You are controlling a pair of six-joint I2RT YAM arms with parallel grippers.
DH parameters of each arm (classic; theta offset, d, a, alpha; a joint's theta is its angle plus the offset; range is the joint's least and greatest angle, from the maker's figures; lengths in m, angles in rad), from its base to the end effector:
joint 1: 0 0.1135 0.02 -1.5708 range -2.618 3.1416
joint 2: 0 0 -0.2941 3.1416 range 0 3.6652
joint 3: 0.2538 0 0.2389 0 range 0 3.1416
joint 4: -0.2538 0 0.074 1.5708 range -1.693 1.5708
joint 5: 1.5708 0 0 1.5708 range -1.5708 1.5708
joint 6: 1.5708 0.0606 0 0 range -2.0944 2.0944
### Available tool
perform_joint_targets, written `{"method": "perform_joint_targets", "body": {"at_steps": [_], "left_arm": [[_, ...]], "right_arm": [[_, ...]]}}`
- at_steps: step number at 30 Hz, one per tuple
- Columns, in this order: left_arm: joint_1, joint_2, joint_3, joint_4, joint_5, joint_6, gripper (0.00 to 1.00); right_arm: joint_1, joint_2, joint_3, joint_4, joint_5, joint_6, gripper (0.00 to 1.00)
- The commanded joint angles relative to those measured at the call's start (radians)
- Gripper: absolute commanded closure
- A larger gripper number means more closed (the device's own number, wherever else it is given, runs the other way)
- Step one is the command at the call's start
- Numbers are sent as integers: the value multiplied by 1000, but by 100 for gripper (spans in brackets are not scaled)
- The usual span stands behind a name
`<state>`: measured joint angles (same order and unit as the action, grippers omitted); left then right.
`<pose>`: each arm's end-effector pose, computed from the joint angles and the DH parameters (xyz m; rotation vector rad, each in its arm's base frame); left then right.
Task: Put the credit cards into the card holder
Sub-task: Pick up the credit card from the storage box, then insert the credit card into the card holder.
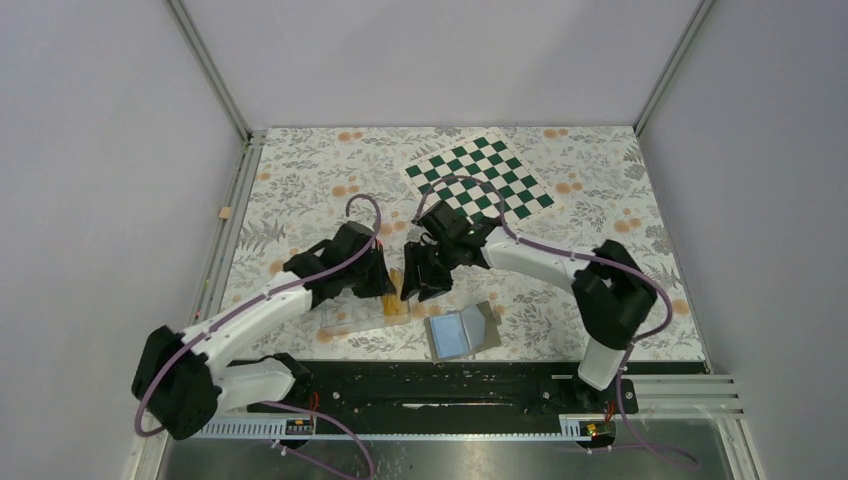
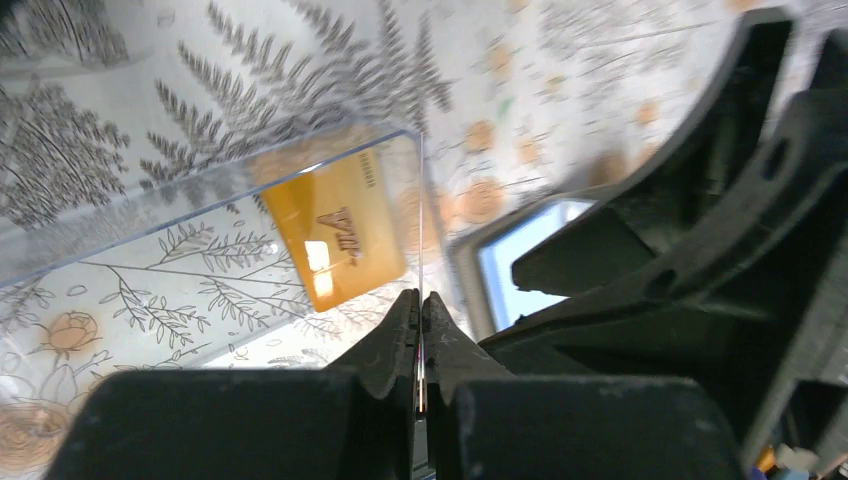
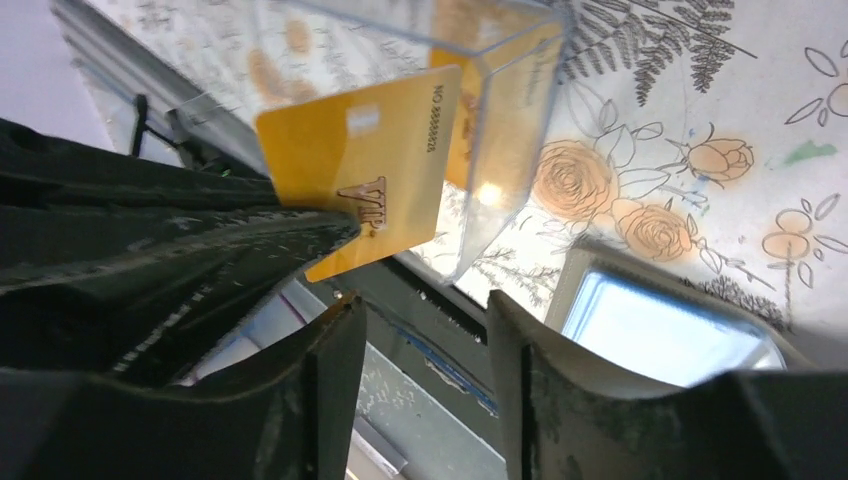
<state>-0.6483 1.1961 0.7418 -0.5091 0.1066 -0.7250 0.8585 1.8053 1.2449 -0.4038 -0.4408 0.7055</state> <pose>0.1739 -0.1399 0.2294 -0.0576 2.6652 -0.6395 0.2350 0.3117 0.2216 -0.4125 2.7960 1.0699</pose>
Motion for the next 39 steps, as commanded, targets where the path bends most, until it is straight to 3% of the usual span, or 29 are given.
{"method": "perform_joint_targets", "body": {"at_steps": [1,5,9,15,18,21,33,36,39], "left_arm": [[-3,-174,121,-53,-81,40,100],[-3,-286,149,-26,-59,59,100],[-4,-363,132,85,56,69,100],[-4,-326,67,386,392,-2,100],[-4,-300,2,628,523,-96,100],[-6,-300,-41,736,557,-141,100],[-7,-334,-52,737,596,-133,100],[-7,-341,-54,738,598,-133,100],[-7,-345,-51,728,599,-126,100]], "right_arm": [[6,-181,15,-31,76,-14,41],[-22,-321,-48,-24,84,-26,29],[-87,-482,-179,61,-4,-4,23],[-176,-667,-352,233,-241,40,25],[-180,-723,-402,311,-311,53,26],[-180,-751,-448,447,-368,127,30],[-185,-755,-494,823,-424,368,52],[-186,-760,-483,850,-416,389,59],[-187,-768,-466,803,-399,363,76]]}}
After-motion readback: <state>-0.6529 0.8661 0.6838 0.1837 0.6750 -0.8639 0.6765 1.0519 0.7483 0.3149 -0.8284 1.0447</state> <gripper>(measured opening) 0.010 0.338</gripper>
